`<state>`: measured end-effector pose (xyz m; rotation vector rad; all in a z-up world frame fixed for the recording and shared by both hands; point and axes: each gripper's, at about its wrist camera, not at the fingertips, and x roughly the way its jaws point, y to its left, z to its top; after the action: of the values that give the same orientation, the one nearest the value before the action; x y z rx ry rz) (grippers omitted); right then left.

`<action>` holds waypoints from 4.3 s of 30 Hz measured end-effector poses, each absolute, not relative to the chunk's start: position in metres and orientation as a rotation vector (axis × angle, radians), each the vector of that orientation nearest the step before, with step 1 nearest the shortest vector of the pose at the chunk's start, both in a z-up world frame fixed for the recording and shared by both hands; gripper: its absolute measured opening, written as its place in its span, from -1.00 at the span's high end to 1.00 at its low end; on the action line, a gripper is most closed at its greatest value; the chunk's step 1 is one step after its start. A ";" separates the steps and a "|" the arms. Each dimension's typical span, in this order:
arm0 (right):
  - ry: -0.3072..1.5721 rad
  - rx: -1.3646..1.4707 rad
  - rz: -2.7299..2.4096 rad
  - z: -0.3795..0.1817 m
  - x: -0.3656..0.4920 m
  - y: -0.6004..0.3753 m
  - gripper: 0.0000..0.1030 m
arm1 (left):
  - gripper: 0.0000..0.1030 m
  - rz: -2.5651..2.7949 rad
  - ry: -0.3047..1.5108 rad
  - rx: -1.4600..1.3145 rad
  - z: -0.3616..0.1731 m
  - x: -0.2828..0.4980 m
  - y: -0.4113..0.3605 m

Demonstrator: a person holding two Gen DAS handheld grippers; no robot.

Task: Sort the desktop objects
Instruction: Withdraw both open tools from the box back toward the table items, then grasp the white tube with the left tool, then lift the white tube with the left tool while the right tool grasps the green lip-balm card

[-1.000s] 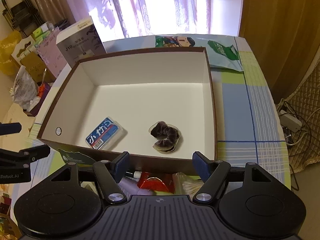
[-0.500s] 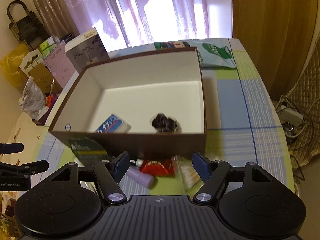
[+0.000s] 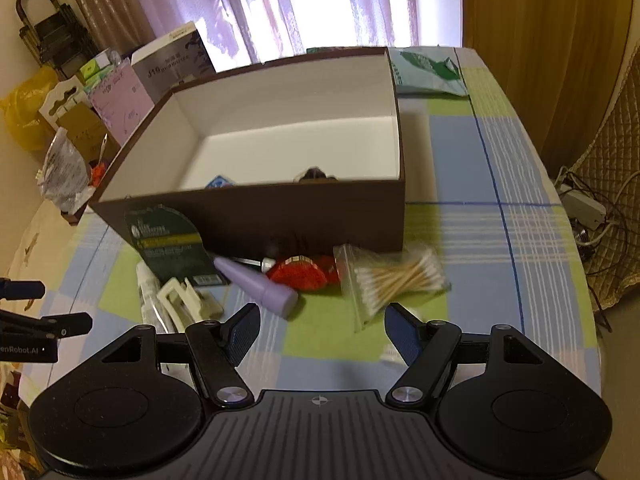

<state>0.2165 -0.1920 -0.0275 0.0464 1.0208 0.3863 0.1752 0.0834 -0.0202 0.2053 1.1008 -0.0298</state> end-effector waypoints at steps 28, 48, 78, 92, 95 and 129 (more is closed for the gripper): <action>1.182 0.002 0.344 -0.076 0.202 -0.193 -0.46 | -0.73 -0.038 1.255 0.193 -0.070 0.170 0.087; 1.204 0.030 0.290 -0.083 0.223 -0.203 -0.46 | -0.70 -0.083 1.268 0.146 -0.090 0.200 0.082; 1.215 0.046 0.278 -0.088 0.240 -0.198 -0.46 | 0.40 -0.156 1.231 0.066 -0.111 0.232 0.117; 1.178 0.029 0.318 -0.079 0.239 -0.182 -0.46 | 0.48 -0.196 1.197 0.132 -0.114 0.251 0.107; 1.161 0.049 0.341 -0.077 0.239 -0.178 -0.46 | 0.49 -0.190 1.210 0.130 -0.113 0.244 0.114; 0.777 -0.466 1.064 -0.104 0.207 -0.034 0.85 | 0.49 0.111 1.267 -0.057 -0.096 0.159 0.232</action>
<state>0.2073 -0.0338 -0.1041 -0.4661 0.7767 1.0638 0.1587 0.2319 -0.0961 -0.0573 1.2669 0.1113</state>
